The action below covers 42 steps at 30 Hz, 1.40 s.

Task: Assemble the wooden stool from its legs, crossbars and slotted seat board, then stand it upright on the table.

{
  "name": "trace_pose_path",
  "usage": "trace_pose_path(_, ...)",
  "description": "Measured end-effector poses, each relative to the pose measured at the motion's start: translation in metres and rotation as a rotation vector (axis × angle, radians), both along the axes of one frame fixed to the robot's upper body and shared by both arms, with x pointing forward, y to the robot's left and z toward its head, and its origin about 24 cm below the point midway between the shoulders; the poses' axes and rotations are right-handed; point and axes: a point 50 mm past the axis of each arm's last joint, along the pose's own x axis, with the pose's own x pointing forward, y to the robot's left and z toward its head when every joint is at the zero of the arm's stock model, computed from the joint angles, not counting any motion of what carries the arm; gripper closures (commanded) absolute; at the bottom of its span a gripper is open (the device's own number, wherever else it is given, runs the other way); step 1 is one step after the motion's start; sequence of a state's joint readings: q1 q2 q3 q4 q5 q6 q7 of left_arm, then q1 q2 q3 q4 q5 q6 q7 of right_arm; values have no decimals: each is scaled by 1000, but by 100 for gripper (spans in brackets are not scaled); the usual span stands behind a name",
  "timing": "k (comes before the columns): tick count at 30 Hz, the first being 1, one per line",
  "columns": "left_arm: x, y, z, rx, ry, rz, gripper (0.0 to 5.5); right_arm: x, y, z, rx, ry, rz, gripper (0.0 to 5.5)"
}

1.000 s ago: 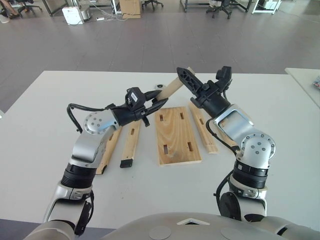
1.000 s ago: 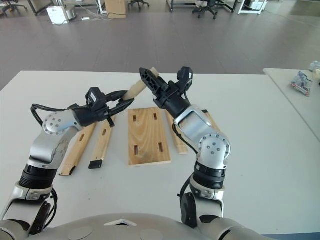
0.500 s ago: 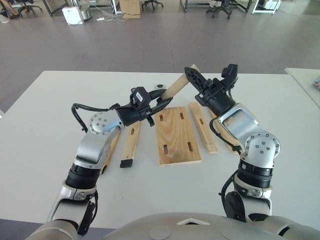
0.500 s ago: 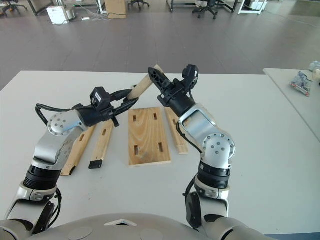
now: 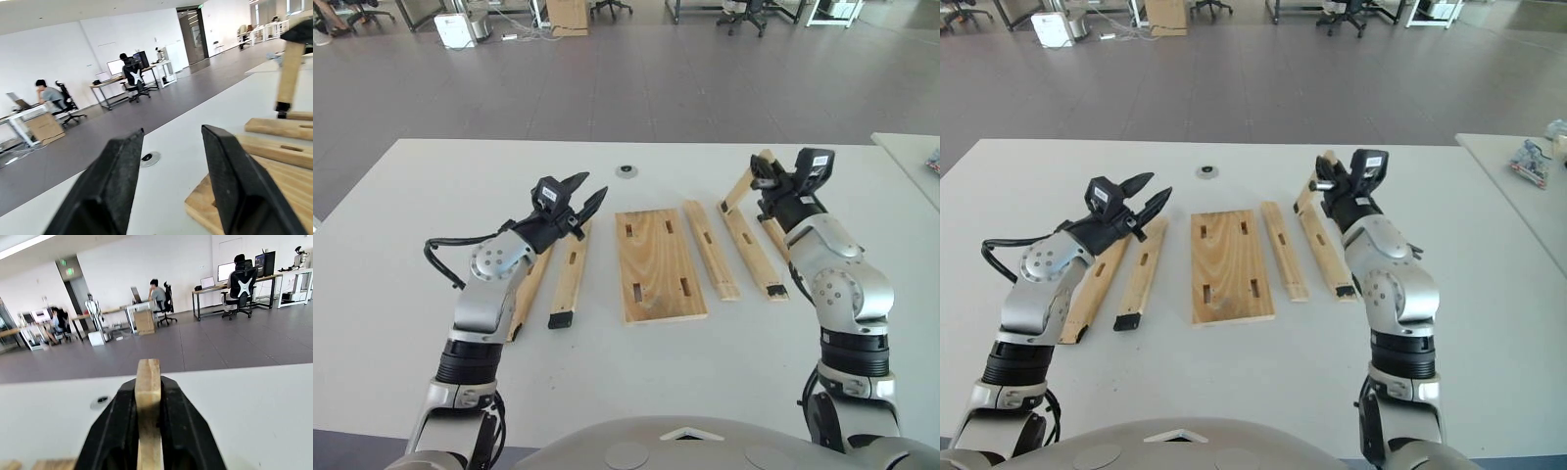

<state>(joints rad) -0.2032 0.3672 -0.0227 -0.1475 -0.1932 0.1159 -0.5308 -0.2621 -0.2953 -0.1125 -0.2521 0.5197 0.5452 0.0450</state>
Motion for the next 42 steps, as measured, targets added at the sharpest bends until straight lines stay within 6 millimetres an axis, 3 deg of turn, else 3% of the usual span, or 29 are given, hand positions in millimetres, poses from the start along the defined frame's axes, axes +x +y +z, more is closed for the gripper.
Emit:
trace_pose_path(5, 1, 3, 1, -3, -15, 36, 333, -6, 15, -18, -50, 42, 37, 508)
trace_pose_path(14, -1, 4, -3, -5, -2, 51, 333, -10, 30, -30, -71, 74, 60, 508)
trace_pose_path(30, -2, 5, -4, -5, 4, 54, 333, -11, 23, -46, -107, 83, 7, 508)
trace_pose_path(34, -2, 5, -4, -6, 3, 58, 333, -18, 27, -55, -96, 93, 19, 508)
trace_pose_path(42, -4, 6, -5, -6, 8, 65, 333, -35, 42, -55, -98, 113, 41, 508)
